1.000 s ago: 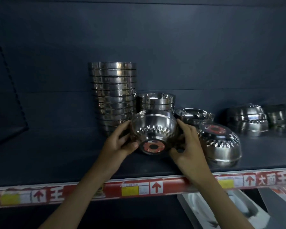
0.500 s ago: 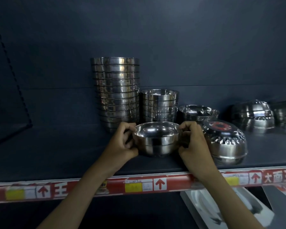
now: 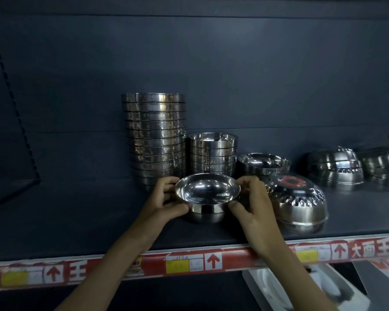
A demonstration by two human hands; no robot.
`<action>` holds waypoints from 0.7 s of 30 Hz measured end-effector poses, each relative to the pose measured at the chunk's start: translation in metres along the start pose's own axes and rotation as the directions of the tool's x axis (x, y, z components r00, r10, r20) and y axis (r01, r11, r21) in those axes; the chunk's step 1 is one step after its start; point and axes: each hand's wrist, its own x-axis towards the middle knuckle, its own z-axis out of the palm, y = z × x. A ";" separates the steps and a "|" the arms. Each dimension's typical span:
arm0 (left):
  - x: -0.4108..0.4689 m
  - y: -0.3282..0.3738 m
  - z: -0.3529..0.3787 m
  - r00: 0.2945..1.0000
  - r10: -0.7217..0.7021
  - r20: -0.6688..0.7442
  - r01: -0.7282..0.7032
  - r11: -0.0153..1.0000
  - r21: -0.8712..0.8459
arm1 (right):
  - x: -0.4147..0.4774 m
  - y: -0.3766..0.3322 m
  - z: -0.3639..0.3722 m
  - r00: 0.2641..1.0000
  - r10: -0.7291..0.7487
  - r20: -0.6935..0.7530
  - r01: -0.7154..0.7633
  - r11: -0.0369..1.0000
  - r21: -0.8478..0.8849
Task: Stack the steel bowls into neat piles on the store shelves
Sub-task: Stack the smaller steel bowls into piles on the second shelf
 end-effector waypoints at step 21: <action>0.085 0.101 0.032 0.907 0.349 -0.236 -0.341 0.937 0.077 | 0.118 -0.061 -0.027 0.979 0.031 -0.203 0.018 0.972 0.236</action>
